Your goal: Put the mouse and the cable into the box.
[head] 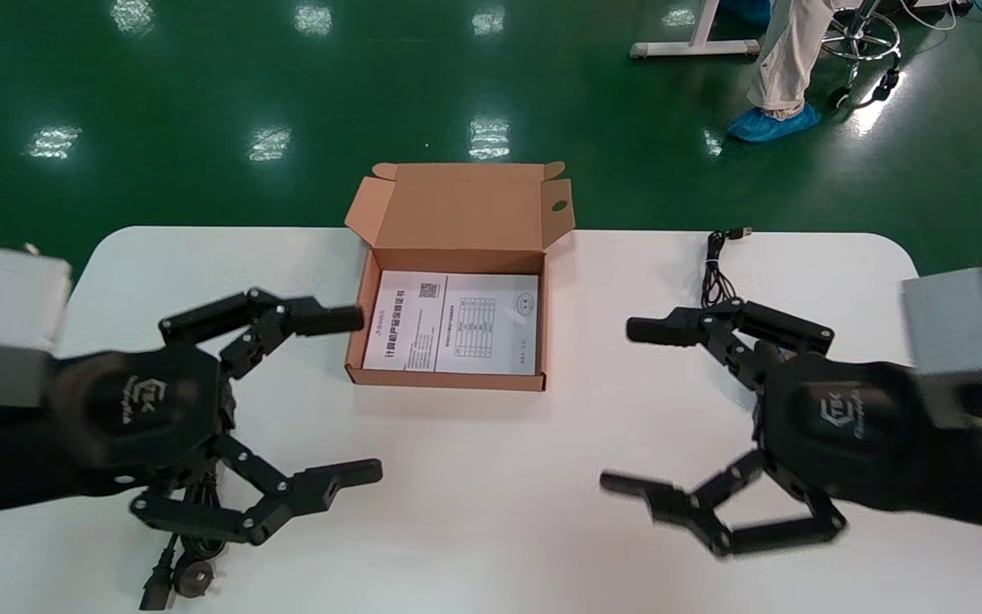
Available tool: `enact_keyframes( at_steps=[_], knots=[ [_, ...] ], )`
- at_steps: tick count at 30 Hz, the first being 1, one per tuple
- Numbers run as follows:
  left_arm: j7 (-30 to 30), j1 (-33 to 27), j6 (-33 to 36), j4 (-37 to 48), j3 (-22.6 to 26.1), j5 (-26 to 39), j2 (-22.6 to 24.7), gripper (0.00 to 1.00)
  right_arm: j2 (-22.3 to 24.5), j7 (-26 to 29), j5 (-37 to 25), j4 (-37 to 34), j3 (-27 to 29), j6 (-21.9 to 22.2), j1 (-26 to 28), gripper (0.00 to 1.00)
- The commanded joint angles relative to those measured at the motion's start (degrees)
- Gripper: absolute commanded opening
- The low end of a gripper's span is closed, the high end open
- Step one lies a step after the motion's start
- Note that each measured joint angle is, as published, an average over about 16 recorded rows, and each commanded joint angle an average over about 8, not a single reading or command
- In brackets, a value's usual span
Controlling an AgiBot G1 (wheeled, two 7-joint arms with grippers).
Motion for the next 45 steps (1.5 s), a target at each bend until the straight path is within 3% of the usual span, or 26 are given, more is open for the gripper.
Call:
enact_keyframes(
  at_steps=[1,9,18,35,45],
  knots=[
    [1.17,1.31,-1.05,0.22,0.05,1.24,-0.29,1.0,0.0,-1.46,-2.29,-0.79,-0.15,2.22,-0.98,1.0],
    [8.08,13.54,-11.59,-0.45,-3.34,3.56,-2.94,1.0,-0.2,-5.27,-11.17,-6.8,-1.35,12.16,-4.29,1.0],
    [11.69,29.46,-22.36,-2.95,-8.11,3.47,-7.68,1.0,-1.62,-4.63,-17.01,-11.27,-2.44,21.32,-5.74,1.0],
    [14.55,39.96,-32.36,-3.85,-12.19,3.93,-8.92,1.0,-3.93,-2.26,-24.37,-14.39,-4.28,32.12,-6.03,1.0],
    [17.92,46.22,-35.85,-4.41,-14.87,3.84,-8.31,1.0,-4.37,-1.25,-25.43,-14.45,-4.38,34.68,-6.31,1.0]
  ],
)
